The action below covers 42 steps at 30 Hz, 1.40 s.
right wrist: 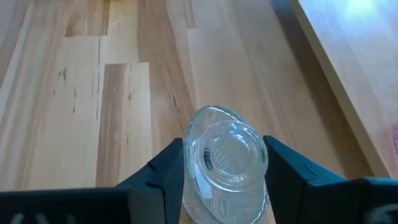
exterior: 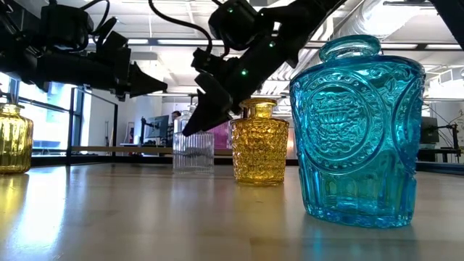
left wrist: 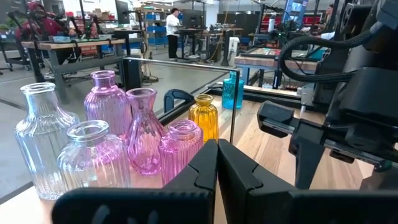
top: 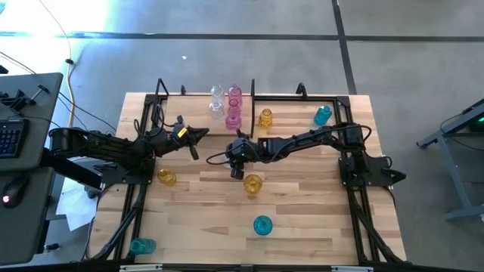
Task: Sort vases onto shelf
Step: Put the transparent vase on the shelf
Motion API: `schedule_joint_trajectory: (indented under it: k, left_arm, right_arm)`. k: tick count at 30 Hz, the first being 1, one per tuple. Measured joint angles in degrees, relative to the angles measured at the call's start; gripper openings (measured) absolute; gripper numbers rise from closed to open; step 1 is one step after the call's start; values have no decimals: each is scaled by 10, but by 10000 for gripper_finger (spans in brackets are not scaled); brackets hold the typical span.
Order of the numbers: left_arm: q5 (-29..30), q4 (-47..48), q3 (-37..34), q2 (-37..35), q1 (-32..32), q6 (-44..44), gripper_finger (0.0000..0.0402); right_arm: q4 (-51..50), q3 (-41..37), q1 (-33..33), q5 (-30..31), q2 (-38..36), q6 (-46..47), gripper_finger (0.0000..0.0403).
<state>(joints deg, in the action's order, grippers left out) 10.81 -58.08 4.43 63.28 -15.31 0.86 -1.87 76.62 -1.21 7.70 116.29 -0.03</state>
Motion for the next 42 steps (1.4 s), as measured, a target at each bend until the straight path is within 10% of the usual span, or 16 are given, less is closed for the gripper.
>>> schedule_joint_trajectory:
  k: [42]
  left_arm:
    - [66,199,0,-212,0,-10,3]
  right_arm:
    - [-28,242,-89,-22,87,-65,112]
